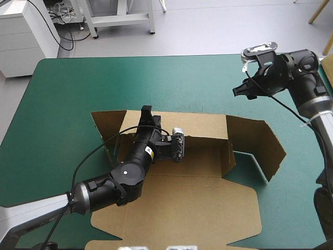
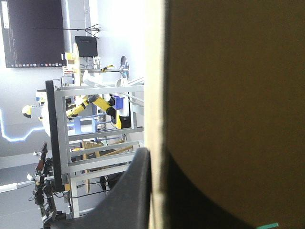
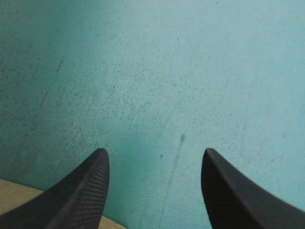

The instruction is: Fold the box

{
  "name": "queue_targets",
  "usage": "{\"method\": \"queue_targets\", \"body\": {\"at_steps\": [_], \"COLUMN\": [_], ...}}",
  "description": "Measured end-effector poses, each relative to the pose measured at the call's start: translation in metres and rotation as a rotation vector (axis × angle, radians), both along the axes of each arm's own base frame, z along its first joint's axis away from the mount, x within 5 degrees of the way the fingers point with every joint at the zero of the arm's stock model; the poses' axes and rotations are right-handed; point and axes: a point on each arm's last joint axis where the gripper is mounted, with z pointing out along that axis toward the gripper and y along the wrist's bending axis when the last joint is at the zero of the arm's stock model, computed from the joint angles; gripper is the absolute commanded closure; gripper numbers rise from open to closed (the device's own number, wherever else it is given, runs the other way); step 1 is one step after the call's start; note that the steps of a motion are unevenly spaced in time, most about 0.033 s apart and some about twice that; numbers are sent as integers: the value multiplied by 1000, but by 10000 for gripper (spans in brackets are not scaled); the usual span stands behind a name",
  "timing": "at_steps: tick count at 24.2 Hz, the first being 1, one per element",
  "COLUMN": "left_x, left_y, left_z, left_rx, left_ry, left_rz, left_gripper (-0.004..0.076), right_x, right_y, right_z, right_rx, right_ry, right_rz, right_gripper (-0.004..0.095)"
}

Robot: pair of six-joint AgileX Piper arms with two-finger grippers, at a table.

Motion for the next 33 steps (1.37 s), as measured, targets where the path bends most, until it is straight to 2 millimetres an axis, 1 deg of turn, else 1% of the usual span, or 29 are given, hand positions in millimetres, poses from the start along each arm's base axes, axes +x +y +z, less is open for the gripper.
{"method": "queue_targets", "body": {"at_steps": [1,3,5,9,11,12,15,24,25,30,33], "left_x": [0,0,0,0,0,0,0,0,0,0,0], "left_y": [0,0,0,0,0,0,0,0,0,-1,-1], "left_z": [0,0,0,0,0,0,0,0,0,0,0], "left_rx": [0,0,0,0,0,0,-1,-1,-1,-2,-2], "left_ry": [0,0,0,0,0,0,1,1,1,1,2], "left_rz": [0,0,0,-1,-1,-1,-3,-3,-3,-6,-6], "left_gripper": [731,731,731,731,731,731,731,731,731,731,731], "right_x": [9,18,21,18,11,4,-9,-57,-66,-92,-108], "right_y": [-2,-2,-1,-1,0,0,-1,-1,-2,-2,-2], "right_z": [-12,-25,-33,-42,-48,-53,-57,-53,-54,-63,-71], "right_rx": [-2,29,57,70,80,81,86,127,126,147,154], "right_ry": [34,82,132,182,210,231,255,235,226,204,200], "right_rz": [0,18,39,48,63,74,87,152,157,200,223], "right_gripper": [372,372,372,373,374,374,374,376,379,416,415]}}
